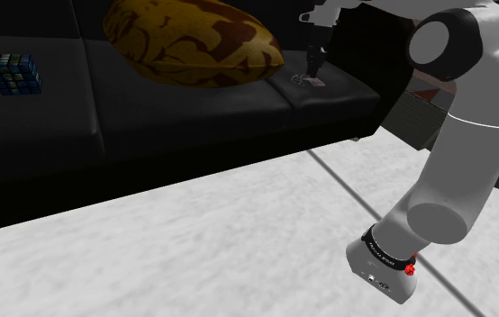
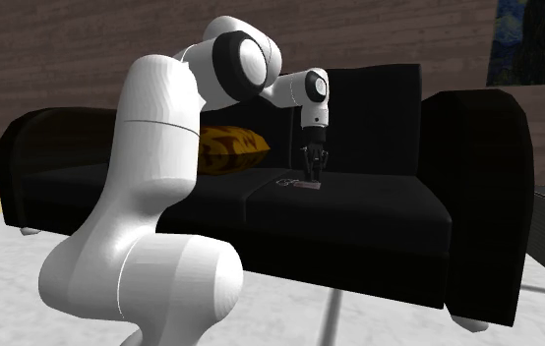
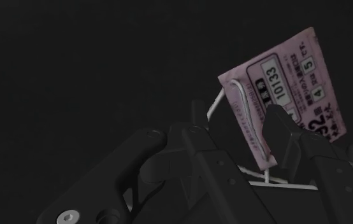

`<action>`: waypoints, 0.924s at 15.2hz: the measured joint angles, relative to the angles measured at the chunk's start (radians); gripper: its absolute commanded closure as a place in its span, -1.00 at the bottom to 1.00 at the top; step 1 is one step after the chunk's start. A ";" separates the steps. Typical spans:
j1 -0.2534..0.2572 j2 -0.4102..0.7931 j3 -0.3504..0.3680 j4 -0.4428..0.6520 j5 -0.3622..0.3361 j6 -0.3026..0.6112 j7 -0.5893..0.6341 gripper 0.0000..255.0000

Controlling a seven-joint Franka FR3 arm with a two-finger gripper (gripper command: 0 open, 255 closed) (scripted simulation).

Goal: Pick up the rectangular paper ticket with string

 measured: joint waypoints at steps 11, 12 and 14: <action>-0.018 0.025 -0.002 0.154 0.011 -0.131 -0.007 1.00; -0.021 0.030 -0.003 0.175 0.013 -0.148 -0.009 1.00; -0.028 0.041 -0.003 0.218 0.018 -0.179 -0.011 1.00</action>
